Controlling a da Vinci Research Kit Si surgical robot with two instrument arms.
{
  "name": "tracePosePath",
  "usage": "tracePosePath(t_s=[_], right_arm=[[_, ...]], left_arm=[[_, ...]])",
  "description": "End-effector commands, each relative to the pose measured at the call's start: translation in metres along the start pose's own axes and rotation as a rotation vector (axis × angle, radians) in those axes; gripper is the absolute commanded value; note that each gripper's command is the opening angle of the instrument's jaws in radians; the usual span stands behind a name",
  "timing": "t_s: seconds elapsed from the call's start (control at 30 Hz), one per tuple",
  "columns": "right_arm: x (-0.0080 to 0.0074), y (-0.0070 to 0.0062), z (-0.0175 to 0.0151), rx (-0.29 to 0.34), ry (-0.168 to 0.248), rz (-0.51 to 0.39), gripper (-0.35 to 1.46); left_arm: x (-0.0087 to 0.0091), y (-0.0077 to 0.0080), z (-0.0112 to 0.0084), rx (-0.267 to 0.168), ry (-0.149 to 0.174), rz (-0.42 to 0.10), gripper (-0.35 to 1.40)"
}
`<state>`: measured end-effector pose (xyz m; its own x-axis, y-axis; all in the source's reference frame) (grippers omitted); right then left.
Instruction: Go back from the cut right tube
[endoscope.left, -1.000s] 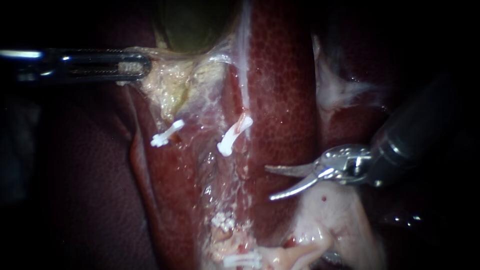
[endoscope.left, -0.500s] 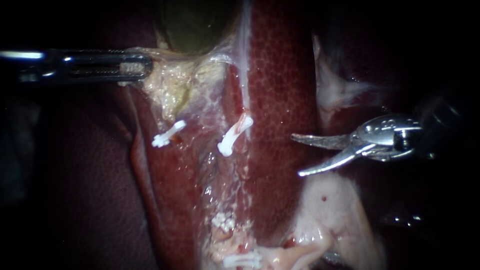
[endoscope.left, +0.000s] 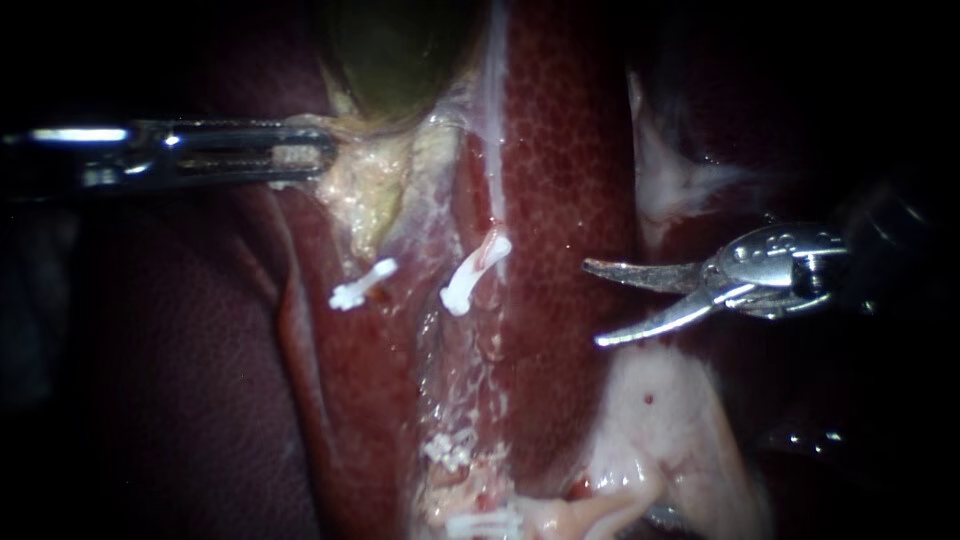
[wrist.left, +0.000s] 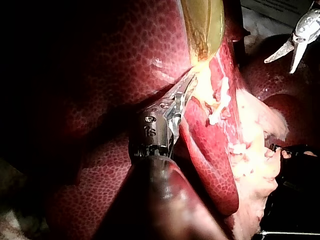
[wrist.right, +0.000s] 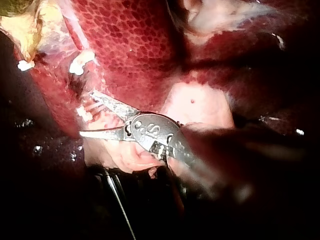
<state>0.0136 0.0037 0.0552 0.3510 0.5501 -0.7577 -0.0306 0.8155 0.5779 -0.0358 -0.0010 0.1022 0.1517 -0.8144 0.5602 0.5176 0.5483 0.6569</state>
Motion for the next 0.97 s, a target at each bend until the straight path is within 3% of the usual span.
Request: tracePosePath(t_s=[0.03, 0.4, 0.97], right_arm=[[0.0000, 0.0001, 0.0000, 0.000, -0.001, 0.000, 1.43], [-0.0001, 0.0001, 0.0001, 0.000, -0.001, 0.000, 1.43], [0.0000, 0.0002, 0.0005, -0.003, 0.000, -0.005, 1.43]], left_arm=[[0.0003, -0.0001, 0.0004, 0.001, 0.006, -0.001, -0.28], [0.0037, -0.0013, 0.0040, 0.021, 0.057, -0.018, -0.28], [0.0037, -0.0012, 0.0040, 0.022, 0.061, -0.023, -0.28]])
